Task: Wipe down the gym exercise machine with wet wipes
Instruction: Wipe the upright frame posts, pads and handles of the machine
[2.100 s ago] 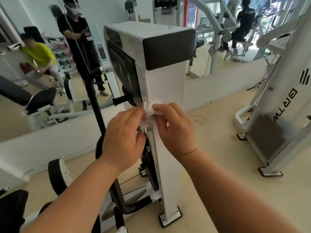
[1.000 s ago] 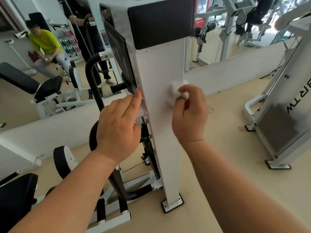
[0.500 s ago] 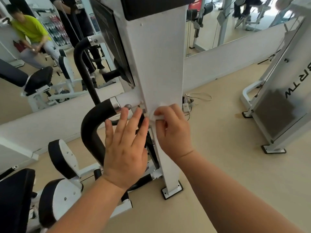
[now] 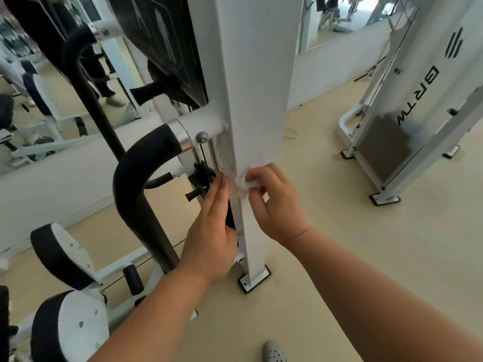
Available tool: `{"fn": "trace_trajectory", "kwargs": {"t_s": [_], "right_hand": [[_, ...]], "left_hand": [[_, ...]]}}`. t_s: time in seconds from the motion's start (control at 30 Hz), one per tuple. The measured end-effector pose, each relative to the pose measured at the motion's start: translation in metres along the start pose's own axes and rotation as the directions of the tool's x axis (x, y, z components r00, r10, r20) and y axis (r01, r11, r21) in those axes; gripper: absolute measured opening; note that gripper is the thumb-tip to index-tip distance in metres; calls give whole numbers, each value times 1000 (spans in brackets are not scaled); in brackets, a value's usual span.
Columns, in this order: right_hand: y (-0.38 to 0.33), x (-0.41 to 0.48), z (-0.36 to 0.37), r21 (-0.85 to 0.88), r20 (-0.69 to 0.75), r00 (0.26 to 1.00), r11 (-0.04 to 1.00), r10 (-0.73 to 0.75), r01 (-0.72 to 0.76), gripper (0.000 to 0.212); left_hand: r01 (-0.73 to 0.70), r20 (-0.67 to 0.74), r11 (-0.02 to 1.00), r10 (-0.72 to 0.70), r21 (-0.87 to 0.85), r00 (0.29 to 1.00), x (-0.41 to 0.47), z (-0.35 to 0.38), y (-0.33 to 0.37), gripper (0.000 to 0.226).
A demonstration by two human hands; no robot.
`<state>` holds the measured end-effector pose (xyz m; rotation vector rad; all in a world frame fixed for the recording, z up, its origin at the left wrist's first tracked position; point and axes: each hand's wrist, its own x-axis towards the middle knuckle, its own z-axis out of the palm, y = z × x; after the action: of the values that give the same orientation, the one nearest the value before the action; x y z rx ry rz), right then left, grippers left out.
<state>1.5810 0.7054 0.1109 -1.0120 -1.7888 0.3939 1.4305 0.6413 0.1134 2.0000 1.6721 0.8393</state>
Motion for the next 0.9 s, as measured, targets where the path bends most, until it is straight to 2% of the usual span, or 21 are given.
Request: {"fn": "trace_trajectory", "kwargs": {"t_s": [0.1, 0.17, 0.23, 0.33, 0.37, 0.43, 0.53, 0.6, 0.7, 0.77, 0.83, 0.9], "right_hand": [[-1, 24, -10, 14, -227, 971, 998, 69, -67, 13], [-2, 34, -7, 18, -318, 942, 994, 108, -108, 9], [1, 21, 6, 0, -275, 956, 994, 103, -108, 5], [19, -19, 19, -98, -55, 996, 992, 68, -73, 3], [25, -24, 18, -118, -23, 998, 991, 67, -69, 4], [33, -13, 9, -100, -90, 995, 994, 37, -46, 8], [31, 24, -4, -71, -264, 958, 993, -114, 98, 10], [36, 29, -2, -108, -273, 938, 975, -215, 192, 10], [66, -9, 18, -227, -63, 930, 913, -362, 340, 8], [88, -29, 26, -247, 55, 908, 876, -415, 415, 16], [96, -23, 28, -225, -39, 909, 890, -414, 396, 29], [93, -6, 24, -185, -243, 873, 904, -423, 386, 25]], "left_hand": [[61, 98, 991, -49, -117, 994, -1, 6, -10, 93], [77, 144, 985, -54, -154, 988, 2, 10, -13, 95], [74, 136, 982, -51, -172, 989, 3, 16, -14, 98], [78, 102, 970, -56, -231, 993, 3, 25, -16, 103], [82, 93, 966, -61, -245, 994, 3, 27, -16, 105], [77, 50, 964, -67, -256, 997, 3, 34, -18, 106], [43, -87, 964, -68, -262, 994, 1, 49, -22, 105], [25, -199, 959, -84, -281, 976, 1, 63, -28, 98], [-19, -318, 973, -57, -230, 946, 2, 87, -39, 89], [-74, -353, 982, 9, -172, 936, 2, 100, -48, 84], [-132, -384, 986, 84, -100, 919, 6, 110, -62, 85], [-189, -416, 982, 173, 1, 893, 12, 118, -77, 90]]}}
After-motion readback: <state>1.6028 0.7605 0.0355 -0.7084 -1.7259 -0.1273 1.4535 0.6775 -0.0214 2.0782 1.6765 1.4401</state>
